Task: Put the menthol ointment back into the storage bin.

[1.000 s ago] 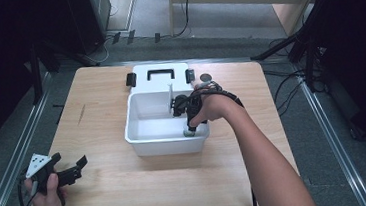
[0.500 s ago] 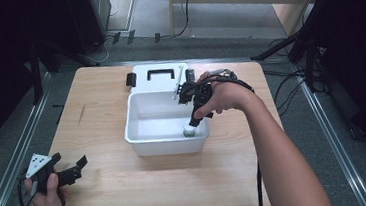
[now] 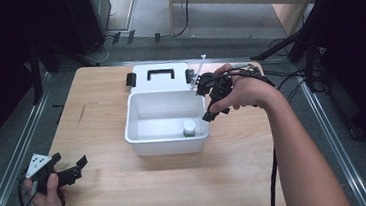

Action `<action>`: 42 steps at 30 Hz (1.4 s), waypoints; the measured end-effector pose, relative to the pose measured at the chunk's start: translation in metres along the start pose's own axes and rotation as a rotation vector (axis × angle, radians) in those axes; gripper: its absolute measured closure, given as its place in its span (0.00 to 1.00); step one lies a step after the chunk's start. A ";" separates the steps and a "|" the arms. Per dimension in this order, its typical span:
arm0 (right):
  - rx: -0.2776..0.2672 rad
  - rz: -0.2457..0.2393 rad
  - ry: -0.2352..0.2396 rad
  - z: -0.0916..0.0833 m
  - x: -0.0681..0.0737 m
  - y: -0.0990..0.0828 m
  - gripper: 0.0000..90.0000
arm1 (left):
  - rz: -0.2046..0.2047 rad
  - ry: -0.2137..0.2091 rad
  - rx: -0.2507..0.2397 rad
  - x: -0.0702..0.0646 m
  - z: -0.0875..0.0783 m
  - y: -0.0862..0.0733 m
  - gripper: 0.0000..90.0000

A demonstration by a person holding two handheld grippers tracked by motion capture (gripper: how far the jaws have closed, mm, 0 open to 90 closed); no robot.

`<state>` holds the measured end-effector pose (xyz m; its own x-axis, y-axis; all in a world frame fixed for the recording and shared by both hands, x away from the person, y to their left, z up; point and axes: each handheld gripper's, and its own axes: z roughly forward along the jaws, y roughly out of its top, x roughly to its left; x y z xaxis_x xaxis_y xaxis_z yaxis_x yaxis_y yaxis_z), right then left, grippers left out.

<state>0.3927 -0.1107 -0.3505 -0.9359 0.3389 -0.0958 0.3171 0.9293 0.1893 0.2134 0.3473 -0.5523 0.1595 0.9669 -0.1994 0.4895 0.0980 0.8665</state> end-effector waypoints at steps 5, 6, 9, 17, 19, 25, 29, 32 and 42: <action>-0.010 0.026 -0.001 0.002 -0.005 -0.017 0.17 | 0.000 0.000 0.000 0.000 0.000 0.000 0.00; -0.013 0.032 -0.002 0.003 -0.006 -0.020 0.17 | 0.000 0.000 0.000 0.000 0.000 0.000 0.00; -0.023 0.059 0.001 0.007 -0.008 -0.030 0.17 | -0.001 0.000 0.000 0.000 0.000 0.000 0.00; -0.131 0.166 -0.024 0.017 -0.014 -0.058 0.18 | 0.000 0.000 0.000 0.000 0.000 0.000 0.00; -0.168 0.185 -0.037 0.020 -0.014 -0.065 0.18 | 0.000 0.001 0.000 0.000 0.000 0.000 0.00; -0.227 0.212 -0.074 0.031 -0.009 -0.087 0.18 | 0.002 0.002 -0.002 0.000 0.000 0.000 0.00; -0.274 0.251 -0.088 0.040 -0.005 -0.101 0.18 | 0.003 0.002 0.000 0.000 0.000 0.000 0.00; -0.306 0.284 -0.094 0.049 -0.003 -0.112 0.18 | 0.003 0.000 0.003 0.000 0.000 0.000 0.00; -0.448 0.395 -0.165 0.076 0.009 -0.151 0.18 | 0.003 0.001 0.002 -0.001 0.000 0.000 0.00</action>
<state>0.3480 -0.2373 -0.4539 -0.7136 0.6962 -0.0777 0.5064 0.5893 0.6295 0.2129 0.3468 -0.5523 0.1602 0.9674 -0.1959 0.4906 0.0942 0.8663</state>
